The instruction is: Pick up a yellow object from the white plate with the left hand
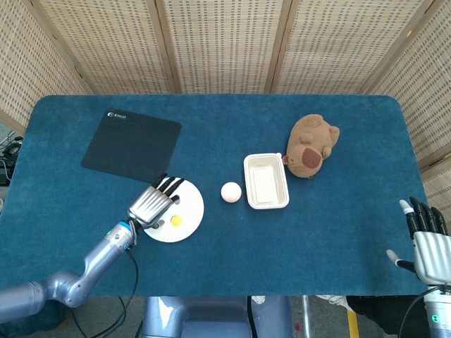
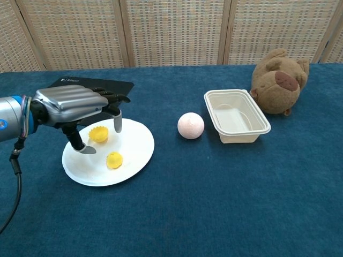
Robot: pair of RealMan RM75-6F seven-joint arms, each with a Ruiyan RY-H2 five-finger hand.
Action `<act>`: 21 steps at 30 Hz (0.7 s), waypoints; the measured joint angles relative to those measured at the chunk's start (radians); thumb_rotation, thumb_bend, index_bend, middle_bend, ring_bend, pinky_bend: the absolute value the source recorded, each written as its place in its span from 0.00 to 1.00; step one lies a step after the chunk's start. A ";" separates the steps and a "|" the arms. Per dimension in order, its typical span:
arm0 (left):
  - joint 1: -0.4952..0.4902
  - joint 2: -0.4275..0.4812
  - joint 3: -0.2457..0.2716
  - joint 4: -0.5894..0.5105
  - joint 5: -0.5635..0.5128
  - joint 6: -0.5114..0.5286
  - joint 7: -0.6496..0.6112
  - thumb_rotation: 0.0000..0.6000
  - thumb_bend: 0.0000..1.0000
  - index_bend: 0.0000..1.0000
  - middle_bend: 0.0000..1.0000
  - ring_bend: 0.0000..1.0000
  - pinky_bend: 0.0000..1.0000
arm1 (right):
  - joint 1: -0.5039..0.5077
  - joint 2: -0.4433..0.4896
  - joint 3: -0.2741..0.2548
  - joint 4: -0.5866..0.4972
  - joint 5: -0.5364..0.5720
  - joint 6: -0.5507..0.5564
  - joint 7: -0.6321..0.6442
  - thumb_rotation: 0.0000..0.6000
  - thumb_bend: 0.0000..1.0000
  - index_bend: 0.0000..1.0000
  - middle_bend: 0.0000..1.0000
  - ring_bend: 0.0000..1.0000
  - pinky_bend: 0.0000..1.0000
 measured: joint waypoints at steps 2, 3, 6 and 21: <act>-0.015 -0.020 0.007 0.016 -0.026 -0.005 0.025 1.00 0.23 0.37 0.00 0.00 0.00 | 0.001 -0.001 0.002 0.002 0.003 0.000 0.002 1.00 0.00 0.02 0.00 0.00 0.00; -0.020 -0.027 0.010 0.019 -0.036 -0.005 0.032 1.00 0.23 0.37 0.00 0.00 0.00 | 0.001 -0.001 0.003 0.002 0.005 0.000 0.003 1.00 0.00 0.02 0.00 0.00 0.00; -0.030 -0.039 0.022 0.026 -0.067 -0.003 0.043 1.00 0.23 0.38 0.00 0.00 0.00 | 0.001 0.001 0.004 0.002 0.009 0.001 0.008 1.00 0.00 0.02 0.00 0.00 0.00; -0.067 -0.054 0.069 0.040 -0.111 0.007 0.038 1.00 0.25 0.39 0.00 0.00 0.00 | 0.001 -0.002 0.004 -0.001 0.017 0.002 0.002 1.00 0.00 0.02 0.00 0.00 0.00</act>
